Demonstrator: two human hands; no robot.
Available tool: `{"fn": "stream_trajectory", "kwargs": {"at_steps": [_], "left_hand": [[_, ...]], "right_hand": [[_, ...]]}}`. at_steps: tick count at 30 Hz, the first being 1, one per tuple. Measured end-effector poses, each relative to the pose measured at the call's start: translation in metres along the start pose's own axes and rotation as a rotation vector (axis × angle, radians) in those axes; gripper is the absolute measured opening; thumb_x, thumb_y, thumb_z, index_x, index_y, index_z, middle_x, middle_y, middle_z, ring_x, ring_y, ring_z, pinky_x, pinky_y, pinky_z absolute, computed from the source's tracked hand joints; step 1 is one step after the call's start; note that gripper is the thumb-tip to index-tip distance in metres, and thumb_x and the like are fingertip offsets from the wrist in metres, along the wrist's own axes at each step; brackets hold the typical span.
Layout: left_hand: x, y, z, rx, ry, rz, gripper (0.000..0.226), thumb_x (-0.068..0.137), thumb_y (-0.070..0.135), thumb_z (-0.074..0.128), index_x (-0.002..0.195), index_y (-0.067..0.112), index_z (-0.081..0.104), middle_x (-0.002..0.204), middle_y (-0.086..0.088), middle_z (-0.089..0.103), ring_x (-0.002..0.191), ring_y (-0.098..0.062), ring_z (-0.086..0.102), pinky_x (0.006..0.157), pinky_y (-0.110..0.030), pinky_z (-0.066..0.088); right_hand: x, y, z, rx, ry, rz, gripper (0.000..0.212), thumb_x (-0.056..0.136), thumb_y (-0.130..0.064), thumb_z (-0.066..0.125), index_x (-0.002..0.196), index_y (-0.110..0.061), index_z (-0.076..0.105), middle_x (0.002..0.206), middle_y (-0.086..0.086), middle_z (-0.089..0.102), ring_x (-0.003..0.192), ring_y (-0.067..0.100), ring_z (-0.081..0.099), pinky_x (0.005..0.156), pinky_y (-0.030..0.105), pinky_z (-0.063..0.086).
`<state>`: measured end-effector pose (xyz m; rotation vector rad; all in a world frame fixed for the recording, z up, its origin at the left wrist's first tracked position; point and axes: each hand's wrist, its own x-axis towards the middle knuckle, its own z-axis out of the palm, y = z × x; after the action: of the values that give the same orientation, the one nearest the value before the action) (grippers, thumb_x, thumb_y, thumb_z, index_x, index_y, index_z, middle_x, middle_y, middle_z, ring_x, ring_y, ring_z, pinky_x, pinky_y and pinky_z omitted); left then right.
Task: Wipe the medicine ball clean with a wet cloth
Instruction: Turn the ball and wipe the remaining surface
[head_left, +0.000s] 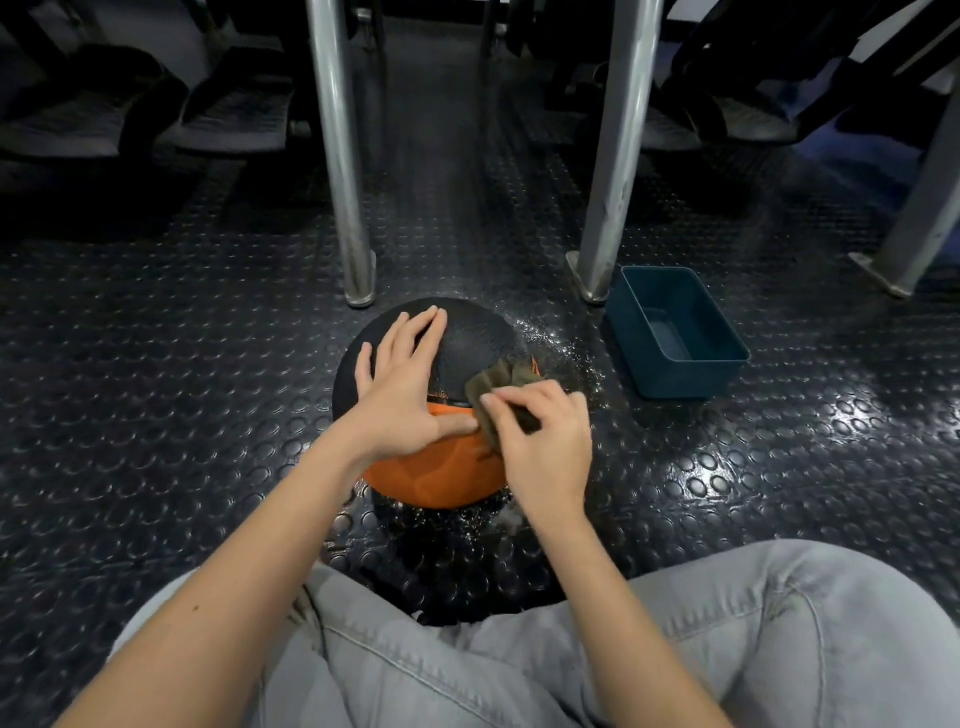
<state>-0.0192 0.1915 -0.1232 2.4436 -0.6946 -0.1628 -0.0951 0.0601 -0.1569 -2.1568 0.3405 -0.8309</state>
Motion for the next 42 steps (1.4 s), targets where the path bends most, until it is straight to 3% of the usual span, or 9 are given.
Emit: {"fn": "stream_trajectory", "kwargs": {"at_steps": [2,8,14,18,21,25,29,37,42], "left_hand": [[-0.002,-0.003,-0.001,-0.020,0.014,-0.001,0.107,0.075,0.045,0.073,0.150,0.026,0.000,0.157,0.012,-0.004,0.143,-0.007,-0.015,0.113,-0.038,-0.015],[-0.005,-0.009,0.001,-0.065,0.048,-0.054,0.109,0.075,0.047,0.073,0.150,0.026,-0.003,0.156,0.014,-0.007,0.142,-0.007,-0.017,0.113,-0.040,-0.015],[-0.017,-0.028,0.001,-0.138,0.094,0.000,0.119,0.050,0.076,0.050,0.149,0.032,0.001,0.153,0.021,-0.002,0.134,0.007,-0.017,0.112,-0.037,-0.015],[-0.017,-0.029,0.000,-0.142,0.078,-0.012,0.114,0.058,0.066,0.059,0.150,0.030,0.001,0.155,0.018,-0.004,0.140,-0.002,-0.014,0.113,-0.038,-0.015],[-0.017,-0.031,-0.001,-0.135,0.081,0.013,0.117,0.055,0.070,0.058,0.149,0.031,0.001,0.151,0.024,-0.003,0.135,0.005,-0.016,0.112,-0.036,-0.015],[-0.021,-0.041,-0.005,-0.168,0.099,0.042,0.109,0.049,0.077,0.050,0.141,0.044,0.004,0.138,0.038,-0.003,0.131,0.011,-0.012,0.112,-0.032,-0.013],[-0.020,-0.045,-0.007,-0.223,0.128,0.075,0.096,0.051,0.075,0.056,0.134,0.048,0.016,0.139,0.039,0.007,0.136,0.008,-0.003,0.114,-0.034,-0.007],[-0.017,-0.044,-0.005,-0.223,0.100,0.109,0.094,0.054,0.073,0.055,0.136,0.047,0.016,0.136,0.044,0.001,0.137,0.007,-0.007,0.113,-0.034,-0.010],[-0.014,-0.045,-0.013,-0.229,0.206,-0.080,0.060,0.075,0.062,0.046,0.131,0.043,0.034,0.142,0.028,0.026,0.141,-0.001,0.009,0.114,-0.039,-0.011]], "right_hand": [[0.013,-0.003,0.001,-0.036,-0.026,-0.056,0.007,0.081,-0.027,0.072,0.084,-0.021,0.075,0.085,-0.011,0.065,0.085,0.012,0.048,0.076,0.023,0.036],[0.072,0.009,0.016,0.014,-0.082,0.185,0.014,0.086,-0.031,0.066,0.090,-0.021,0.075,0.094,-0.006,0.067,0.098,0.022,0.058,0.088,0.041,0.046],[0.019,-0.025,0.009,-0.092,-0.093,-0.215,0.018,0.083,-0.037,0.065,0.084,-0.023,0.076,0.082,-0.007,0.064,0.082,0.019,0.050,0.070,0.033,0.041],[0.070,-0.005,0.024,-0.027,-0.118,0.035,0.015,0.085,-0.033,0.067,0.089,-0.021,0.076,0.088,-0.005,0.066,0.093,0.020,0.056,0.084,0.041,0.046],[0.089,0.008,0.029,0.014,-0.142,0.178,0.018,0.087,-0.030,0.066,0.094,-0.017,0.075,0.096,-0.002,0.070,0.096,0.018,0.062,0.087,0.041,0.049],[0.038,-0.003,0.017,-0.018,-0.074,0.031,0.015,0.087,-0.032,0.064,0.090,-0.022,0.074,0.089,-0.011,0.064,0.090,0.017,0.054,0.079,0.012,0.034],[-0.007,-0.021,0.011,-0.093,-0.026,-0.264,0.022,0.083,-0.038,0.060,0.078,-0.023,0.075,0.077,-0.007,0.063,0.076,0.016,0.049,0.069,0.028,0.039],[0.094,0.006,0.023,-0.039,-0.202,0.113,0.017,0.086,-0.033,0.067,0.093,-0.020,0.076,0.093,-0.003,0.068,0.094,0.019,0.059,0.087,0.044,0.047],[0.056,0.002,0.021,-0.019,-0.133,0.067,0.016,0.088,-0.031,0.064,0.096,-0.021,0.074,0.092,-0.007,0.065,0.094,0.018,0.053,0.080,0.022,0.034]]}}
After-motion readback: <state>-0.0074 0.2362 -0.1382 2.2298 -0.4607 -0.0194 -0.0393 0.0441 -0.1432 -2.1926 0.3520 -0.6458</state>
